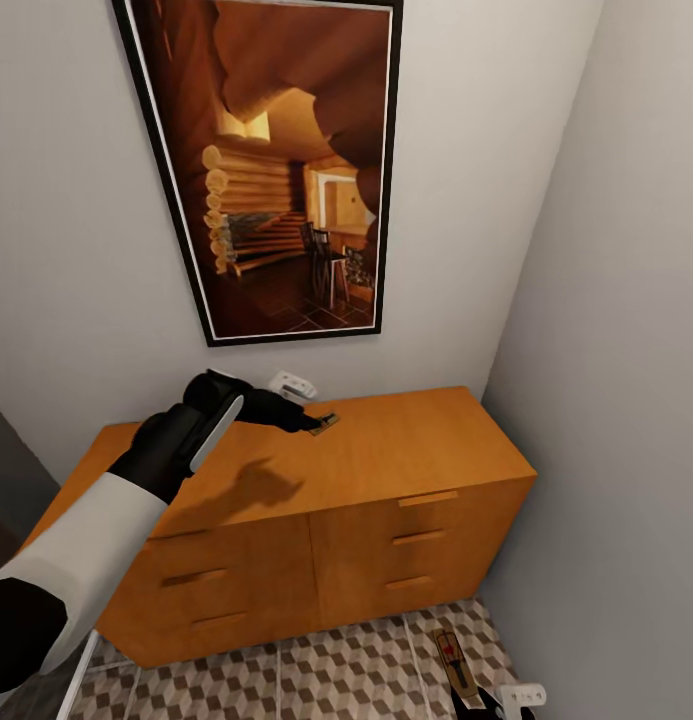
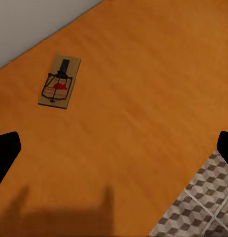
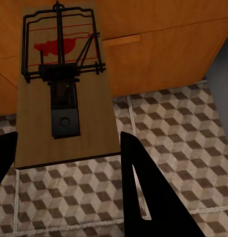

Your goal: Take the four mousetraps from the cabinet in the bathroom and place them on the bathroom floor. Make sure all four end up on the same floor surface, and ensure that at least two of them are either under or directly next to the same bathroom sink.

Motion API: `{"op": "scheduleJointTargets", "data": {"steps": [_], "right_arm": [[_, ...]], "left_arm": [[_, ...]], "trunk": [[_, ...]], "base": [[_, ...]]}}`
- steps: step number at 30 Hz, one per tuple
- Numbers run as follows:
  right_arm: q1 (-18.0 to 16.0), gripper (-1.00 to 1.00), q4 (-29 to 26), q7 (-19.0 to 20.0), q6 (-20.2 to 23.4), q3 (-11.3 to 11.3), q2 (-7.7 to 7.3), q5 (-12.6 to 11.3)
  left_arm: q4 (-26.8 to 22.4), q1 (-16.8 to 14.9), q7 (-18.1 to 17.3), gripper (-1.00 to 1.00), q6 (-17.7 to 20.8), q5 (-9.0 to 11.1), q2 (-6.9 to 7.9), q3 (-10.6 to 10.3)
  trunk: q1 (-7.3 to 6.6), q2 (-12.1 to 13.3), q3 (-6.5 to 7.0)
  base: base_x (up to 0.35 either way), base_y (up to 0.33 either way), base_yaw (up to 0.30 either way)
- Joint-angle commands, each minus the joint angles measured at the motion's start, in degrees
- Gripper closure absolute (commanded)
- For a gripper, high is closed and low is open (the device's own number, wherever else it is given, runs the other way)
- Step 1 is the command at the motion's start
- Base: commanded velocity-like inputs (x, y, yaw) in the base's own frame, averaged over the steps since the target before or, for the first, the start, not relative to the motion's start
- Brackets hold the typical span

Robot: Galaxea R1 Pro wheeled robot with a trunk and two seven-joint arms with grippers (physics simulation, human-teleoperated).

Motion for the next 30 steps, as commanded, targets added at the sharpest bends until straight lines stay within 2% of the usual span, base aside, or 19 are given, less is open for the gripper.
{"op": "scheduleJointTargets", "data": {"steps": [1, 9, 23, 30], "right_arm": [[-0.1, 1.00, 0.1, 0.5, -0.1, 0.2, -0.01, -0.8], [-0.1, 1.00, 0.1, 0.5, -0.1, 0.2, -0.01, -0.8], [-0.1, 1.00, 0.1, 0.5, 0.0, 0.2, -0.01, -0.8], [-0.1, 1.00, 0.1, 0.5, 0.0, 0.2, -0.01, -0.8]], "left_arm": [[0.0, -0.1, 0.2, -1.00, 0.2, 0.5, 0.13, -0.1], [0.0, -0.1, -0.1, -1.00, -1.7, 0.5, 1.19, -0.2], [0.9, -0.1, -0.1, -1.00, -1.8, 0.6, 1.36, -0.2], [2.2, -0.1, -0.1, -1.00, -2.0, 0.6, 1.36, -1.9]], "trunk": [[0.03, -0.1, -0.12], [0.03, -0.1, -0.12], [0.03, -0.1, -0.12], [0.03, -0.1, -0.12]], "base": [[0.000, 0.000, 0.000], [0.000, 0.000, 0.000], [0.056, 0.017, 0.000], [0.090, 0.041, 0.000]]}}
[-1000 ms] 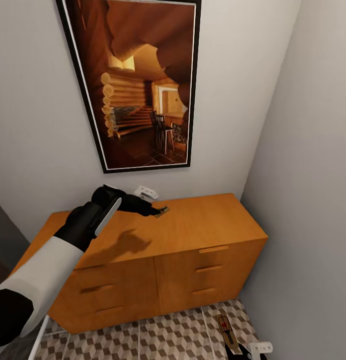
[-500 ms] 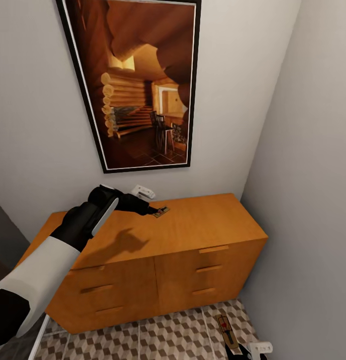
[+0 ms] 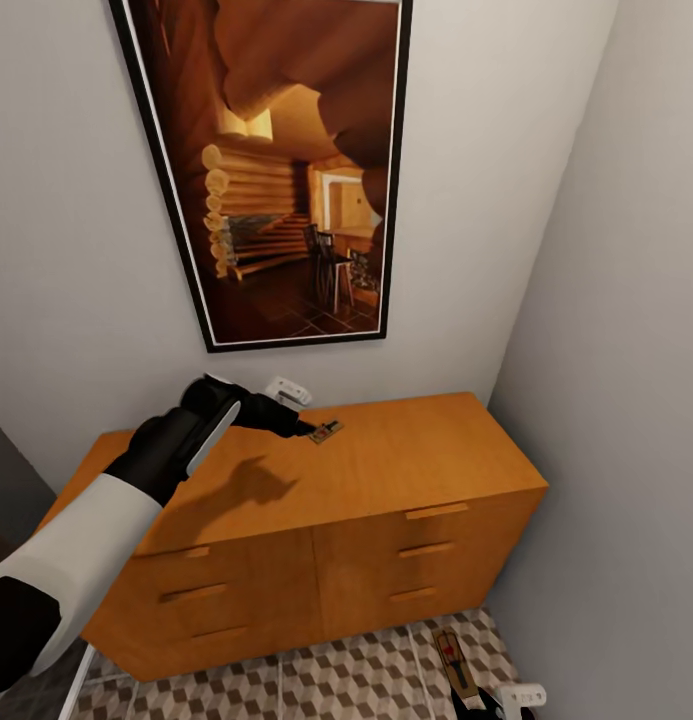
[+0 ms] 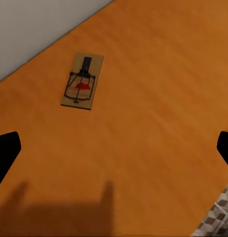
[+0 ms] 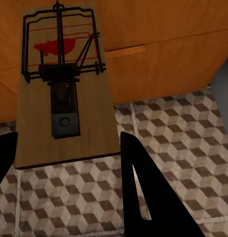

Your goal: Take the four mousetraps from the cabinet in the bathroom and place them on the bathroom floor. Make sure all four end up on the same floor surface, and ensure that at least two of them are either under or directly next to the same bathroom sink.

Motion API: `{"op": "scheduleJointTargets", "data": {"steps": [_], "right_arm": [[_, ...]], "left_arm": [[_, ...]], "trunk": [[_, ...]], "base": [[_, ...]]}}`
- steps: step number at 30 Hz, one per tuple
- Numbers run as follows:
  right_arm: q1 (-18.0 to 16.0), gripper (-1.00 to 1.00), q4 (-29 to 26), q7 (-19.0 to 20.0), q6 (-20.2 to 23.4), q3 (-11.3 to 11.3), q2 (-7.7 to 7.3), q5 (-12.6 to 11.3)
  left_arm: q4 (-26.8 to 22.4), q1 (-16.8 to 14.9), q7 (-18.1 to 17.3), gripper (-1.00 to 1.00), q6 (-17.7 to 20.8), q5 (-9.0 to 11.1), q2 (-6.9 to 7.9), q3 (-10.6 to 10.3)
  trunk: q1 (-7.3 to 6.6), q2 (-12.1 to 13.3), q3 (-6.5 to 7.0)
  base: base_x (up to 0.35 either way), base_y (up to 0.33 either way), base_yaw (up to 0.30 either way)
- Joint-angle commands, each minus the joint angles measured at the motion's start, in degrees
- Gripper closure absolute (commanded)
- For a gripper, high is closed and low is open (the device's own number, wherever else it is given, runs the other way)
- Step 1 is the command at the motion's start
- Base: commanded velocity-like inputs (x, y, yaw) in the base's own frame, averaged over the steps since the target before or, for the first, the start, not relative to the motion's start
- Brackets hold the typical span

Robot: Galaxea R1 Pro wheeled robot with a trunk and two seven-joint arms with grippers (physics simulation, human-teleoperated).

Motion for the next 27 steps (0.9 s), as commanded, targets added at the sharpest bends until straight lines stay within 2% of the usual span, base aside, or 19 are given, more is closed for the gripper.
{"op": "scheduleJointTargets", "data": {"steps": [1, 6, 12, 13, 15, 17, 18, 27], "right_arm": [[-0.1, 1.00, 0.1, 0.5, -0.1, 0.2, -0.01, -0.8], [0.0, 1.00, 0.1, 0.5, -0.1, 0.2, -0.01, -0.8], [4.7, 1.00, 0.1, 0.4, -0.1, 0.2, -0.01, -0.8], [6.4, 1.00, 0.1, 0.4, -0.1, 0.2, -0.01, -0.9], [7.2, 1.00, 0.1, 0.4, -0.1, 0.2, -0.01, -0.9], [8.0, 1.00, 0.1, 0.4, -0.1, 0.2, -0.01, -0.9], [8.6, 1.00, 0.1, 0.3, -0.1, 0.2, -0.01, -0.9], [9.0, 1.00, 0.1, 0.3, 0.0, 0.2, -0.01, -0.9]], "left_arm": [[0.1, -0.1, 0.3, -1.00, 0.3, 0.6, 0.06, -0.4], [0.7, -0.1, 0.3, -1.00, 0.2, 0.6, 0.06, -1.6], [0.9, -0.1, 0.3, -1.00, 0.0, 0.6, 0.06, -1.9], [0.9, -0.1, 0.2, -1.00, -0.6, 0.6, 0.06, -1.9], [1.0, -0.1, -0.1, -1.00, -1.1, 0.6, 0.06, -1.9], [1.1, -0.1, -1.1, -1.00, -1.9, 0.6, 0.06, -1.9], [1.5, -0.1, -2.7, -1.00, -2.4, 0.6, 0.06, -1.9], [1.8, -0.1, -4.2, -1.00, -2.8, 0.6, 0.06, -1.8]], "trunk": [[0.04, -0.1, -0.12], [0.04, -0.1, -0.12], [0.04, -0.1, -0.12], [0.04, -0.1, -0.12], [0.04, -0.1, -0.12], [0.04, -0.1, -0.12], [0.04, -0.1, -0.12], [0.04, -0.1, -0.12]], "base": [[0.020, 0.008, 0.000], [0.007, 0.003, 0.000], [0.000, 0.000, 0.000], [0.000, 0.000, 0.000], [0.000, 0.000, 0.000], [0.000, 0.000, 0.000], [0.000, 0.000, 0.000], [0.000, 0.000, 0.000]]}}
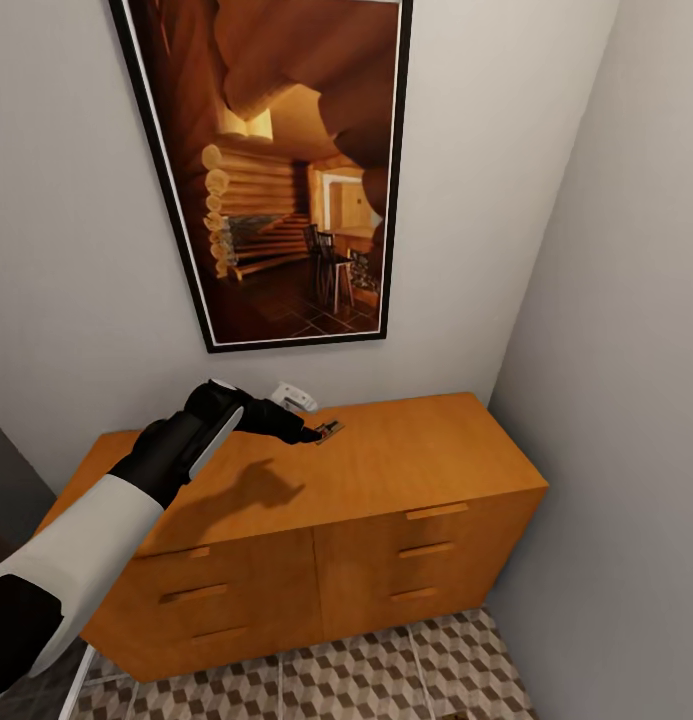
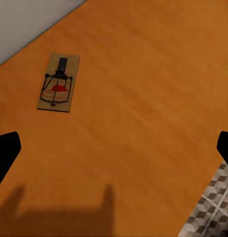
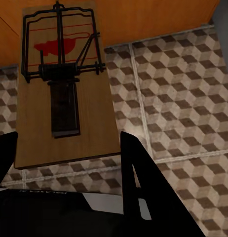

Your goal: Take the four mousetraps from the cabinet in the bathroom and place them on the bathroom floor. Make sure all four end up on the same floor surface, and ensure that at least two of them are either under or directly next to the same bathroom sink.

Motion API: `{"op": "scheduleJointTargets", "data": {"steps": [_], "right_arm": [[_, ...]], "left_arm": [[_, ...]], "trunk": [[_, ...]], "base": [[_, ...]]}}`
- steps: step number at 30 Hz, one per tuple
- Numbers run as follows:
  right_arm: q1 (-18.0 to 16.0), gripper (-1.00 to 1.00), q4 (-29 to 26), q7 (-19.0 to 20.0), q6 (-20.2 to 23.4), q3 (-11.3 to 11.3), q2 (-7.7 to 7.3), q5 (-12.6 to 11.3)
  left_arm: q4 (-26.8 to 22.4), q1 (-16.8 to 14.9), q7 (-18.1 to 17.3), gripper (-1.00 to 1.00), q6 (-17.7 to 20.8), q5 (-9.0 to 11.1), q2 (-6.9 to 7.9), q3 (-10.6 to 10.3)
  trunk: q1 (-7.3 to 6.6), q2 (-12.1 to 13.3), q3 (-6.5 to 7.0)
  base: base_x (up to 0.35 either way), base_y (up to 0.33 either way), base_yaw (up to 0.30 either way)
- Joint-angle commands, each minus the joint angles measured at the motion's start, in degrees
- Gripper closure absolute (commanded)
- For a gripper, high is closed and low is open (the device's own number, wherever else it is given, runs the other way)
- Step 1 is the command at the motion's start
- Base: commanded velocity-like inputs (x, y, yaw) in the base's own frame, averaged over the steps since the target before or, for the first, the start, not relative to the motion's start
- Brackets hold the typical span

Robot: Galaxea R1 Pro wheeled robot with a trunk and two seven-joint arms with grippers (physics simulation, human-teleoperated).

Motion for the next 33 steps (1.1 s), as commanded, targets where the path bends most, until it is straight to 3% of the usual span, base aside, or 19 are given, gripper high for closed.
{"op": "scheduleJointTargets", "data": {"steps": [1, 28, 33], "right_arm": [[0.0, 1.00, 0.1, 0.5, -0.1, 0.2, -0.01, -0.8], [0.0, 1.00, 0.1, 0.5, -0.1, 0.2, 0.16, -0.8], [0.0, 1.00, 0.1, 0.5, -0.1, 0.2, 0.28, -0.8]], "left_arm": [[0.0, -0.1, 0.3, -1.00, 0.4, 0.6, 0.05, -0.1], [0.7, -0.1, 0.2, -1.00, 0.4, 0.6, 0.02, -0.2], [1.7, -0.1, 0.2, -1.00, 0.3, 0.6, -0.02, -1.2]], "trunk": [[0.03, -0.1, -0.12], [0.03, -0.1, -0.12], [0.03, -0.1, -0.12]], "base": [[0.000, 0.000, 0.000], [0.092, 0.062, 0.000], [0.004, 0.002, 0.000]]}}
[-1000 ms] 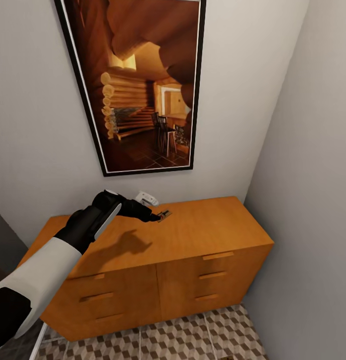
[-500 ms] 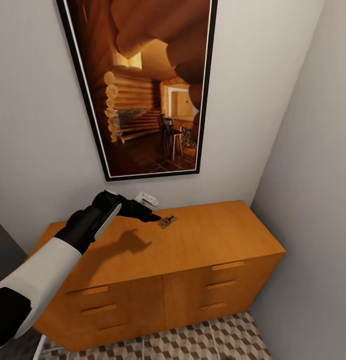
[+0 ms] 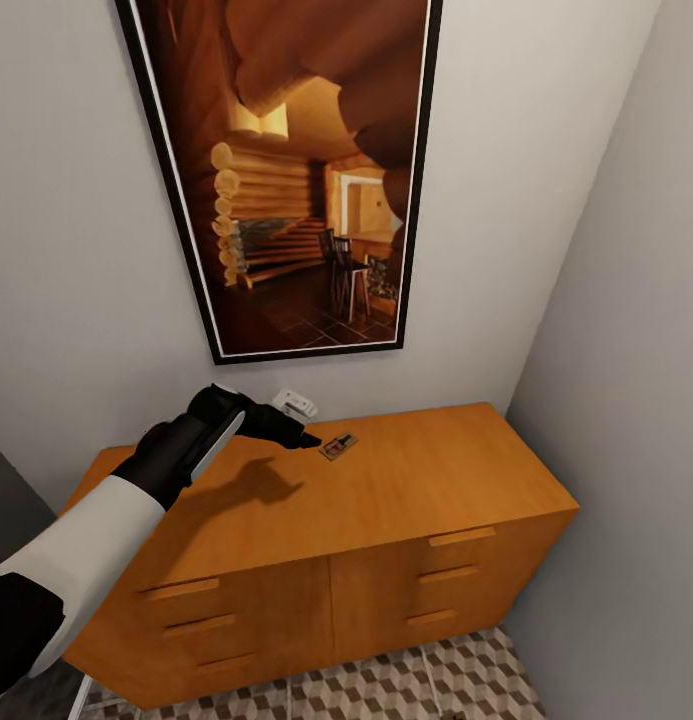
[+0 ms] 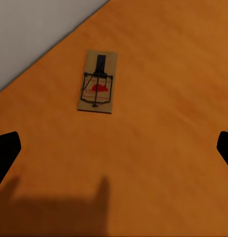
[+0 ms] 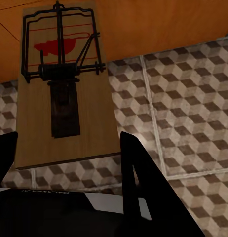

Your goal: Take the four mousetraps from the cabinet in the bathroom and place them on the bathroom floor. Make sure all four end up on the same floor surface, and ensure that at least two of them are either under or directly next to the same bathroom sink.

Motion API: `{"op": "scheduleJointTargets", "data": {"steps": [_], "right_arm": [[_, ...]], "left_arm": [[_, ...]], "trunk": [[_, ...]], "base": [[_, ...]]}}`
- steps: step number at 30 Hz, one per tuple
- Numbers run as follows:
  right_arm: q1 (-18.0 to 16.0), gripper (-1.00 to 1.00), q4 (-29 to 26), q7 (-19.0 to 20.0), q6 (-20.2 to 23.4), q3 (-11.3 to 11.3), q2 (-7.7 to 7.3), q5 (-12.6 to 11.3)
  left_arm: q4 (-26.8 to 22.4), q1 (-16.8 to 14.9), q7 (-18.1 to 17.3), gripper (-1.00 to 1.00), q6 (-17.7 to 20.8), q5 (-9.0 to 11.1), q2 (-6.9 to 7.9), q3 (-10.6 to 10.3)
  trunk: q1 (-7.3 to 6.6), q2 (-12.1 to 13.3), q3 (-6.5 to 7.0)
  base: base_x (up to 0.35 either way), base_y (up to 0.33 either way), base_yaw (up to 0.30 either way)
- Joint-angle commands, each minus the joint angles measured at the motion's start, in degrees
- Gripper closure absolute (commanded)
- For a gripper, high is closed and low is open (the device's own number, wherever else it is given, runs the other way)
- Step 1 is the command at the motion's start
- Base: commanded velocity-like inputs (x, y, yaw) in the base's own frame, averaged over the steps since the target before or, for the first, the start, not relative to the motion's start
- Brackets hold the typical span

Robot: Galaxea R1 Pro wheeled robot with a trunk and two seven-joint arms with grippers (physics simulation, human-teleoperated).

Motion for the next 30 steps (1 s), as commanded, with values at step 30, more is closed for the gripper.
{"op": "scheduleJointTargets", "data": {"steps": [30], "right_arm": [[-0.1, 1.00, 0.1, 0.4, 1.0, 0.2, 0.14, -0.8]], "left_arm": [[2.3, -0.1, 0.0, -1.00, -3.8, 0.6, -0.44, -2.6]], "trunk": [[0.03, -0.1, -0.12]], "base": [[0.038, 0.000, 0.000]]}}
